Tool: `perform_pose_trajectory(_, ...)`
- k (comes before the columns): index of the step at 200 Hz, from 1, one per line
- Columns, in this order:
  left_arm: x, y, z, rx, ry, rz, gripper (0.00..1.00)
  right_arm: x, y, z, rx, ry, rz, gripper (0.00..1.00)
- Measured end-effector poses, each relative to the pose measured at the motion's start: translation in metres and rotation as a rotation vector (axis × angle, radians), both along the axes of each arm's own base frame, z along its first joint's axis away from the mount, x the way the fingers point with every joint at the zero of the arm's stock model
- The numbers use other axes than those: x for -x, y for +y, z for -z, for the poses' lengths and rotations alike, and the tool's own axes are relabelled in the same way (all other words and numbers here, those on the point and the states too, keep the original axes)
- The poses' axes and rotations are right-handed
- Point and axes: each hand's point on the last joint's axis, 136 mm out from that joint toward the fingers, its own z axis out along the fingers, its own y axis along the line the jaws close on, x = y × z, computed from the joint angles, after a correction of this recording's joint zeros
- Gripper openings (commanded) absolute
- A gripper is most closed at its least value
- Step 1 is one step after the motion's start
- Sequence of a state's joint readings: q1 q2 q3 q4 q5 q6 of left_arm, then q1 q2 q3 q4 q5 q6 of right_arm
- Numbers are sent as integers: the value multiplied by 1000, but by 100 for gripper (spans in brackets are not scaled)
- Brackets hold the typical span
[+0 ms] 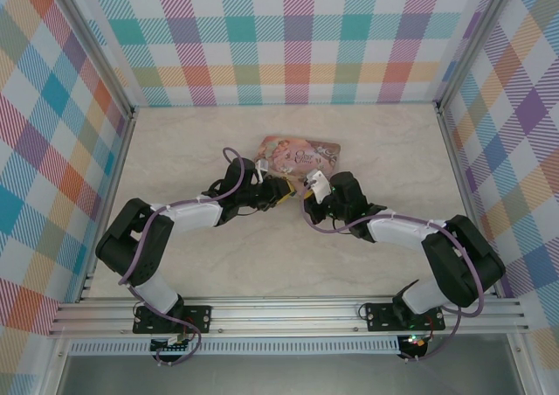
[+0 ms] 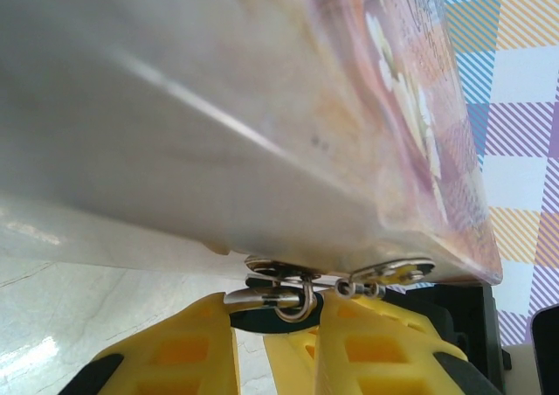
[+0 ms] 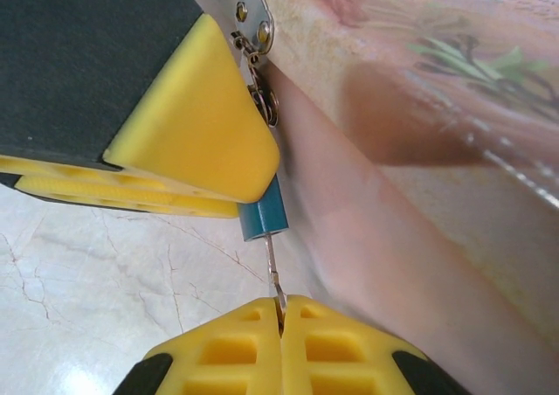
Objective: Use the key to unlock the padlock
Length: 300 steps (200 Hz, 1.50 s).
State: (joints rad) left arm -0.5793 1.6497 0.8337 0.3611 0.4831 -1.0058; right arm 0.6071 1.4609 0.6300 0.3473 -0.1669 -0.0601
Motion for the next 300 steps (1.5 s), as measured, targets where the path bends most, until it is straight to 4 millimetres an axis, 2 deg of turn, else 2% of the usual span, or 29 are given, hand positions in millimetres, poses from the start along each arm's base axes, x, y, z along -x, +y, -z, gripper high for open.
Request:
perform_pose_trajectory(84, 0, -1, -1, 3, 0, 6, 21, 2, 3, -1, -41, 36, -8, 6)
perform_pose_trajectory(167, -5, -3, 6, -9, 4, -3, 21, -4, 5, 5, -80, 95, 23, 6)
perform_pose_trajectory(253, -6, -5, 1, 0, -5, 5, 21, -4, 0, -2, -214, 229, 35, 6)
perform_pose_trajectory(300, -6, -7, -1, 5, -8, 9, 21, -5, 0, -5, -235, 243, 32, 6)
